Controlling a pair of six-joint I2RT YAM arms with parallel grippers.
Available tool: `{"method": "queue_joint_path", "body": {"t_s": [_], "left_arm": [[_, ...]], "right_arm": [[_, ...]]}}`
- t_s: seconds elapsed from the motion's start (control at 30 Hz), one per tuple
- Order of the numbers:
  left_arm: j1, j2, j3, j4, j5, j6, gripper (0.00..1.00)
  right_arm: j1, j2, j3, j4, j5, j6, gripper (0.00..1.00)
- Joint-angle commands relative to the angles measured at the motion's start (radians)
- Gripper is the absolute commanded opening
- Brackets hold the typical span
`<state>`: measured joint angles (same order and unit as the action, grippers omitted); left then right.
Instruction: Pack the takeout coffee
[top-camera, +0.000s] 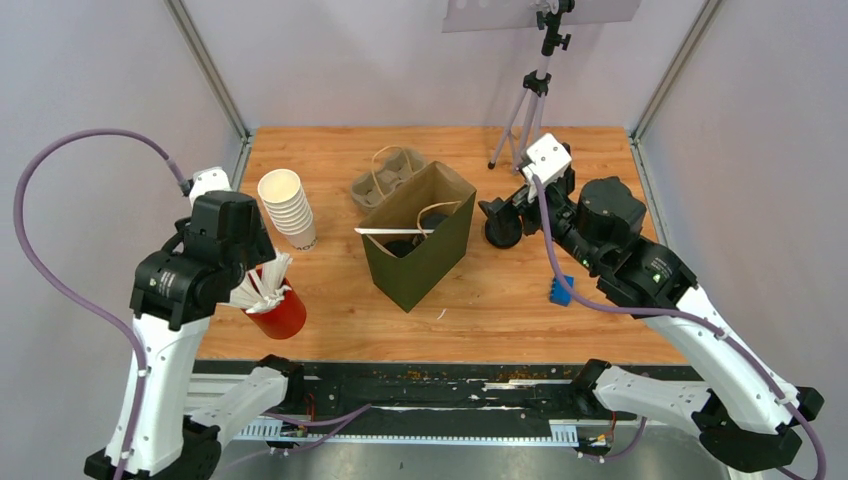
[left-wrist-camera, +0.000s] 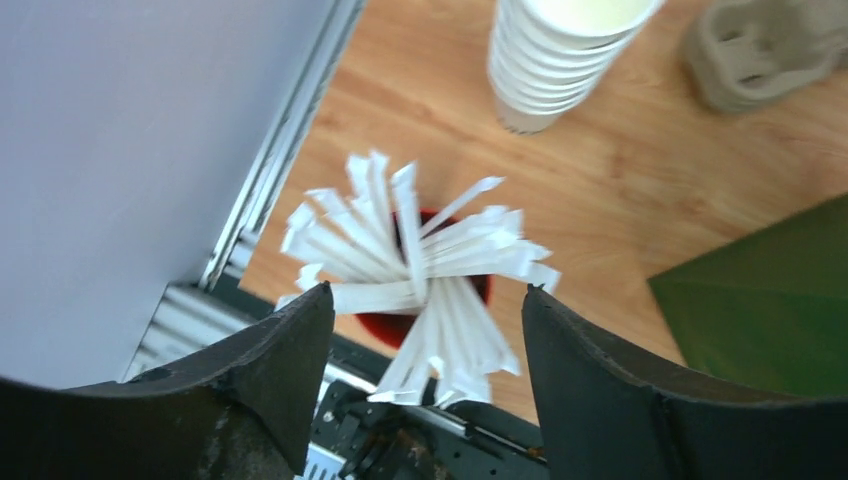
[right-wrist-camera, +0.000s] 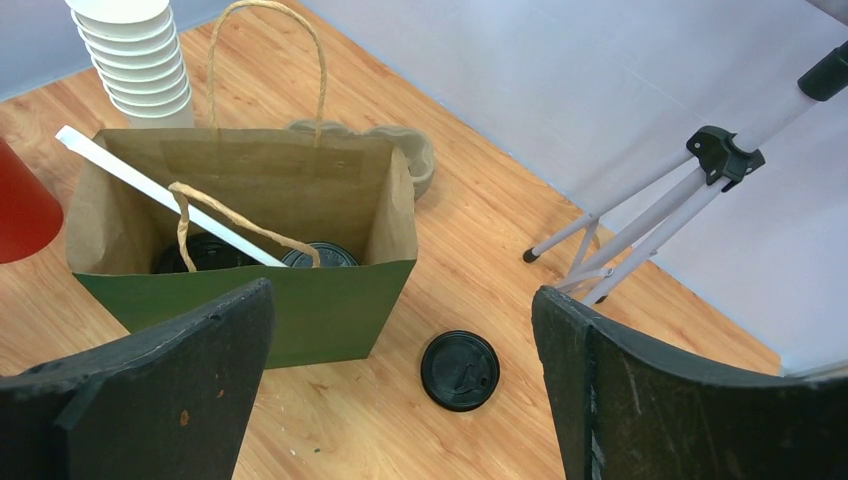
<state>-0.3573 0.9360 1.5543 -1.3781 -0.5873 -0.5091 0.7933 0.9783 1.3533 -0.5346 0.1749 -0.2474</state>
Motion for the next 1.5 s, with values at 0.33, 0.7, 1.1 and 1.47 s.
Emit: {"method": "queue_joint_path", "body": {"t_s": [0.33, 0.7, 1.1, 1.47], "left_arm": [[0.377, 0.128, -0.088, 0.125, 0.212, 0.223, 0.63], [0.388, 0.177, -0.152, 0.19, 0.232, 0.232, 0.42], [0.388, 0.212, 0.128, -0.032, 0.3, 0.271, 0.11], [0.389, 0.324, 0.612, -0.199, 0.462, 0.275, 0.06]], "right_arm": [[-0.003, -0.09, -0.056, 0.011, 0.021, 0.026, 1.0], [-0.004, -0.125, -0.088, 0.002, 0.072, 0.009, 1.0], [-0.004, -0.121, -0.106, 0.014, 0.073, 0.002, 1.0], [-0.004, -0.046, -0.035, 0.013, 0.001, 0.035, 1.0]]}}
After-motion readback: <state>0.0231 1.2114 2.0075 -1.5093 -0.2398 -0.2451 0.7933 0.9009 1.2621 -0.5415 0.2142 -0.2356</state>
